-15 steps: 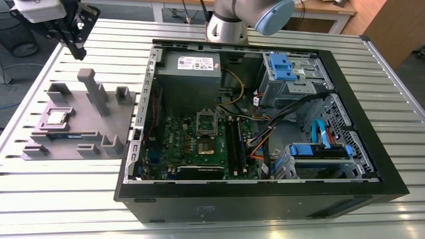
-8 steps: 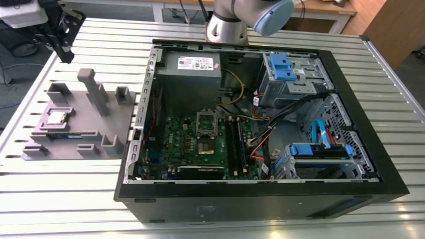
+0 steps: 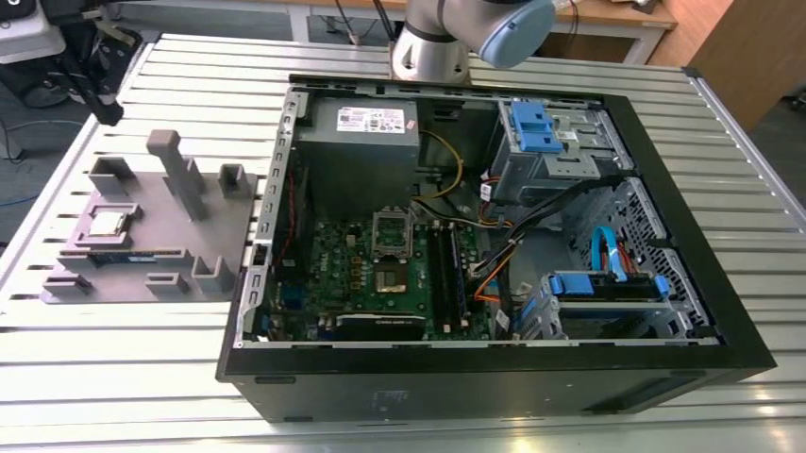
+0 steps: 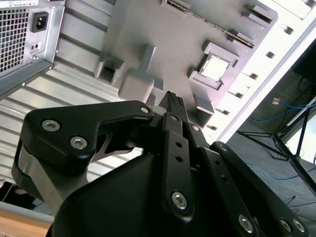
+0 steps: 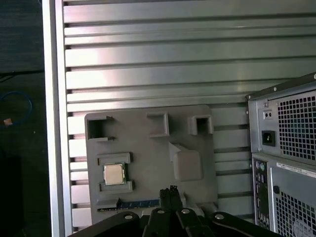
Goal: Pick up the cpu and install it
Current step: 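Reach for the cpu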
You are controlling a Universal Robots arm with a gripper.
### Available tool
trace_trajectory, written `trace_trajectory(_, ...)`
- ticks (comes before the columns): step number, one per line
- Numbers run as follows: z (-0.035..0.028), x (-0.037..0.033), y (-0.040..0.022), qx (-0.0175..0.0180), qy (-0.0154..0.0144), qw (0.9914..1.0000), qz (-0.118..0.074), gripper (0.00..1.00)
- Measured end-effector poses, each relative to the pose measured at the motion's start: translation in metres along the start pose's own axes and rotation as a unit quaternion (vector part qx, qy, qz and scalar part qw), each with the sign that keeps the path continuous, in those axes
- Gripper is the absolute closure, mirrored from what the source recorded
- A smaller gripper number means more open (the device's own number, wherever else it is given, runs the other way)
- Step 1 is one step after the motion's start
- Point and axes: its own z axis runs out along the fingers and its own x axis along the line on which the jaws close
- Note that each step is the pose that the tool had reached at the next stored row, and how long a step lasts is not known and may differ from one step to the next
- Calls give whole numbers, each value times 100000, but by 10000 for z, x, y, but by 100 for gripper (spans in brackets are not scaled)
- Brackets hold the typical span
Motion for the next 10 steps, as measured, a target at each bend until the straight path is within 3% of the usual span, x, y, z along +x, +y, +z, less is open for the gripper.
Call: trace_trajectory(10, 135, 222, -35, 23, 89, 100000, 4, 89)
